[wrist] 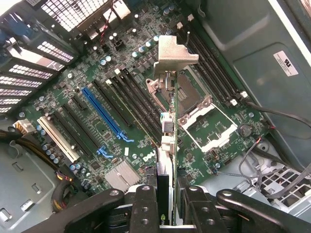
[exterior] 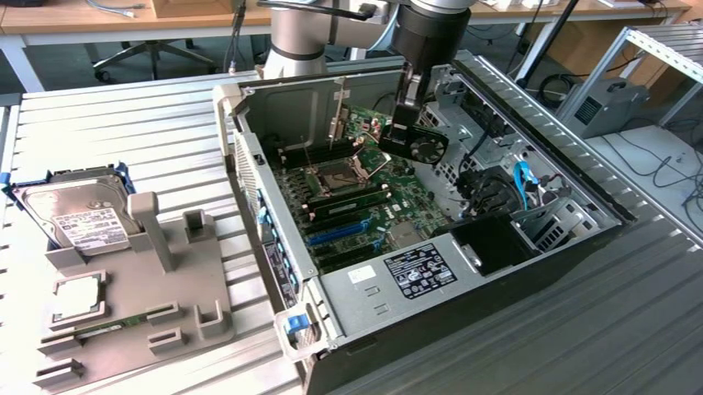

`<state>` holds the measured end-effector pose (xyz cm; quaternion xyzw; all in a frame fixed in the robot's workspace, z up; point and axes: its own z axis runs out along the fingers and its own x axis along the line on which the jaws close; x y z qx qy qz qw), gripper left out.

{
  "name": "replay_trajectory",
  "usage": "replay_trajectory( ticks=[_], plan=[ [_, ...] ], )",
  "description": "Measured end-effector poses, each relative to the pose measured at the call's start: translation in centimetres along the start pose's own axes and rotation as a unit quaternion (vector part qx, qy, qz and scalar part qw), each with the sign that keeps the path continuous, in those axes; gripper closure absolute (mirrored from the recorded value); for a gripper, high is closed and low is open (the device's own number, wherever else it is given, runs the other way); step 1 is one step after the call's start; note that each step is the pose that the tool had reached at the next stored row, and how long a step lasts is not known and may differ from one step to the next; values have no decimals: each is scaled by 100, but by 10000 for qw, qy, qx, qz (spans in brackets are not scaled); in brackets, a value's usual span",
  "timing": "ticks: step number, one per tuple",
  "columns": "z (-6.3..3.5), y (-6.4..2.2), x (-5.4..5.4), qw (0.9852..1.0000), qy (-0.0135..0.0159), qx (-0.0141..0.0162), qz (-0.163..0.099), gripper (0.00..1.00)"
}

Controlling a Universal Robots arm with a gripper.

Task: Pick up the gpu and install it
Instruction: 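Insert the gpu into the slot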

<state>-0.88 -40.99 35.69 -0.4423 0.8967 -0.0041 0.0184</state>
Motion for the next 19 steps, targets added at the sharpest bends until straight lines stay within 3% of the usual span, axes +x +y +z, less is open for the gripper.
replay_trajectory(
  ticks=[19],
  plan=[
    [0, 0, 0, 9999, -3, -4, -122, 74]
  ],
)
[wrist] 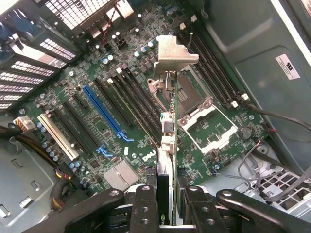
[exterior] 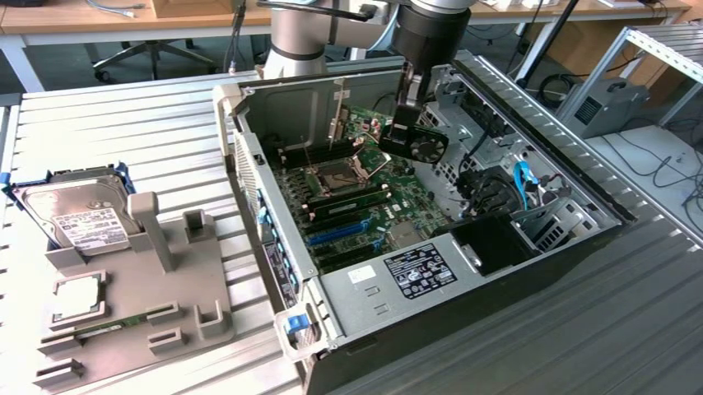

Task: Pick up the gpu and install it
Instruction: 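Insert the gpu into the slot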

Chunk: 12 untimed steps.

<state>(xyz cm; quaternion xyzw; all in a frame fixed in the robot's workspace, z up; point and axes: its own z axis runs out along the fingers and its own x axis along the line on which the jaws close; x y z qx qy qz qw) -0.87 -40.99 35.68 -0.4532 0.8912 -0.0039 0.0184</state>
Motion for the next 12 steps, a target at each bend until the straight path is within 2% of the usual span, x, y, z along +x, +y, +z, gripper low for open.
replay_trajectory(
  ticks=[12],
  plan=[
    [0, 0, 0, 10000, -2, -3, -96, 74]
  ],
)
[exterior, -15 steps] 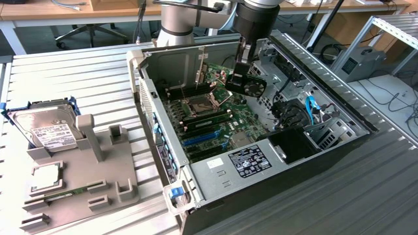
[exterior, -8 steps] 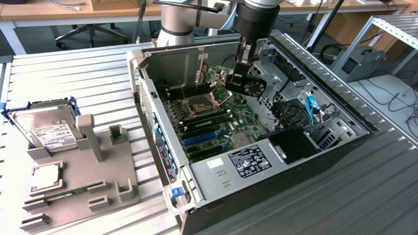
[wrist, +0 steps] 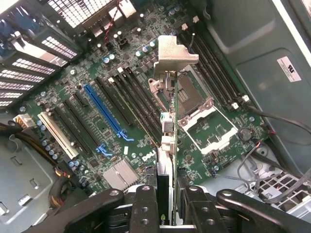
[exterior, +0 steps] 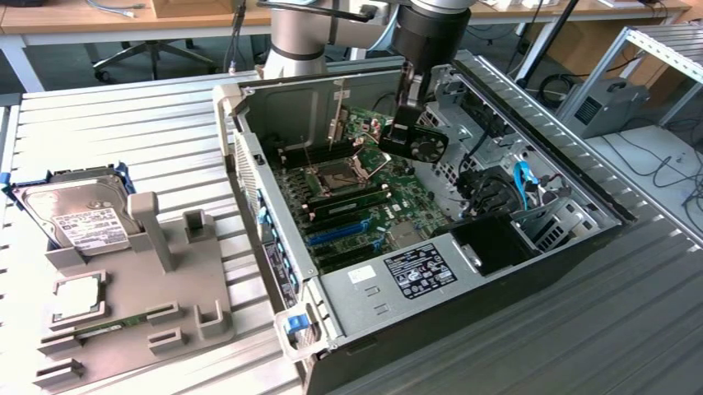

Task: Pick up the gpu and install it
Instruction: 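Insert the gpu into the slot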

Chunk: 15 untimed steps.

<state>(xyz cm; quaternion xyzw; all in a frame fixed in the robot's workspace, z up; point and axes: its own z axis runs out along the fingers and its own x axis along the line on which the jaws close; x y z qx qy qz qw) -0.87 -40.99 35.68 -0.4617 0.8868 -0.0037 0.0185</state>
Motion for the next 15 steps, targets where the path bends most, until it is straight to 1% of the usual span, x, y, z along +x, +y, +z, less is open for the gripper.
replay_trajectory(
  ticks=[15],
  plan=[
    [0, 0, 0, 9999, -2, -3, -104, 74]
  ],
)
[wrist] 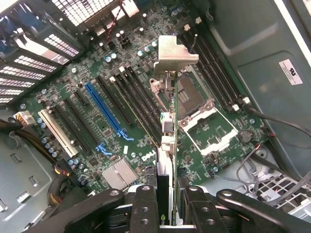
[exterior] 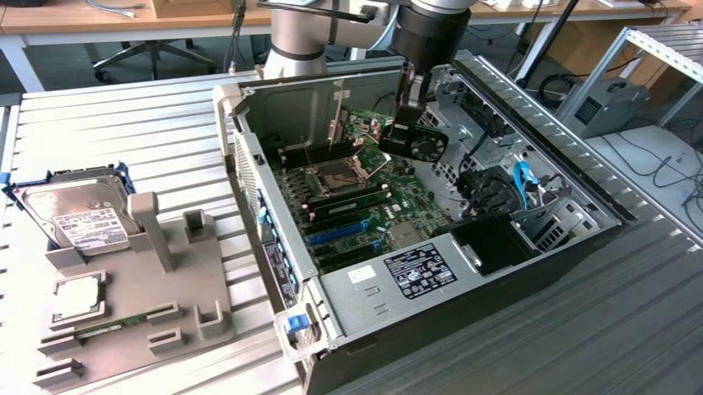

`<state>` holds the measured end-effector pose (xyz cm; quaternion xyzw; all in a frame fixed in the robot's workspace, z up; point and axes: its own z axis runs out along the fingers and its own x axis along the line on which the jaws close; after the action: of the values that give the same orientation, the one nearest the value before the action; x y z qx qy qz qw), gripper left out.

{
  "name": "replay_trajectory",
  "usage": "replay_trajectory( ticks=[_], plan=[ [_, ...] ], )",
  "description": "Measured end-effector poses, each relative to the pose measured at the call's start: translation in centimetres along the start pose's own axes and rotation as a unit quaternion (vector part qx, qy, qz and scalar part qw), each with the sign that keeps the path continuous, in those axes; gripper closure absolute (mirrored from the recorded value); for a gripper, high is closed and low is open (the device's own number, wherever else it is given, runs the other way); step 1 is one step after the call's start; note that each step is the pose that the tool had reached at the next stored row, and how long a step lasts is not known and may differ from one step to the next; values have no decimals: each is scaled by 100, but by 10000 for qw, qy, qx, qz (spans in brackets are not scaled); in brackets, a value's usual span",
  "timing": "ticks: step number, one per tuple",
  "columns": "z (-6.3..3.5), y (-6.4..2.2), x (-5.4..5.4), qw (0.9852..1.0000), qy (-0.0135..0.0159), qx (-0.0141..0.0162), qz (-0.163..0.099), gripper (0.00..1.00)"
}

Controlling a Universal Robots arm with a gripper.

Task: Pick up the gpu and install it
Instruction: 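Insert the gpu into the slot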

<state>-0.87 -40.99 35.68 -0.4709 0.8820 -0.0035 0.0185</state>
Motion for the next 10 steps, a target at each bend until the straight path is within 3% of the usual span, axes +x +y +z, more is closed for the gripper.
replay_trajectory(
  ticks=[10],
  plan=[
    [0, 0, 0, 10000, -1, -2, -67, 74]
  ],
)
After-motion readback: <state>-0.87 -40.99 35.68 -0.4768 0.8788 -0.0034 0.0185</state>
